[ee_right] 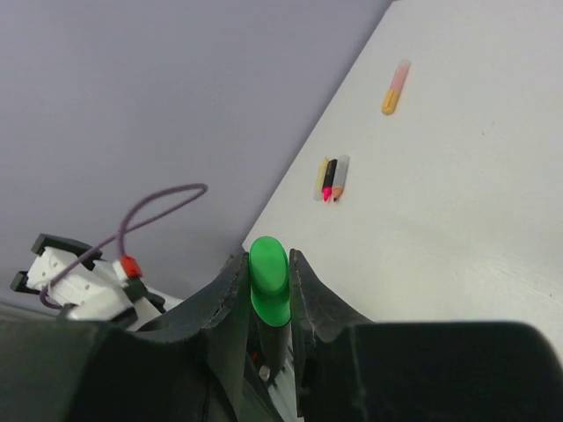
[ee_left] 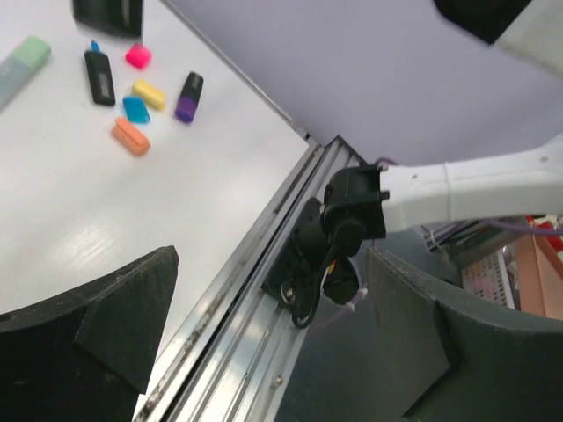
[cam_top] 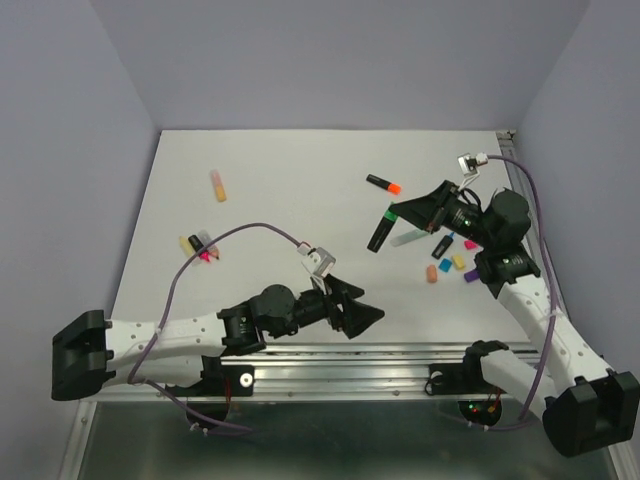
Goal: Open the pen caps
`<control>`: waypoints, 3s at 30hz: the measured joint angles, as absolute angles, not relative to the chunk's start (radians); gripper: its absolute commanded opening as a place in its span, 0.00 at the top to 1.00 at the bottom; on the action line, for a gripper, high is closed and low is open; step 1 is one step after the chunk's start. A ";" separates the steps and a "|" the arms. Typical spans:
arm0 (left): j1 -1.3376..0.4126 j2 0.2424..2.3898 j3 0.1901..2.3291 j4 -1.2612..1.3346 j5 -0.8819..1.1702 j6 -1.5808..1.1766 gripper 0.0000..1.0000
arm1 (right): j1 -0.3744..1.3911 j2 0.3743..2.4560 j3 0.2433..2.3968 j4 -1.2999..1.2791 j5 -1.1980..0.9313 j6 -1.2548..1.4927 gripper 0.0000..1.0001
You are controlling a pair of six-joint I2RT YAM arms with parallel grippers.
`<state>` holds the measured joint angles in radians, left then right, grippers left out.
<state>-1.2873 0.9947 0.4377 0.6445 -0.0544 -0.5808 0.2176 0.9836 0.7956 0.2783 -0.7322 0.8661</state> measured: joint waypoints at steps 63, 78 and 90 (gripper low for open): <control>-1.254 0.951 0.319 0.849 -0.099 -0.596 1.00 | 0.194 1.115 0.806 0.487 -0.791 0.828 0.25; -1.254 1.040 0.437 0.865 -0.266 -0.625 1.00 | 0.558 0.918 0.526 0.525 -0.555 0.736 0.10; -1.254 1.077 0.440 0.894 -0.329 -0.672 1.00 | 0.617 0.972 0.447 0.787 -0.474 0.849 0.61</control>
<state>-1.2541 1.0771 0.4404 0.8940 -0.3294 -0.6716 0.6170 0.9722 0.4469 0.7872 -0.4740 0.8494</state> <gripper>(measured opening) 0.274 0.409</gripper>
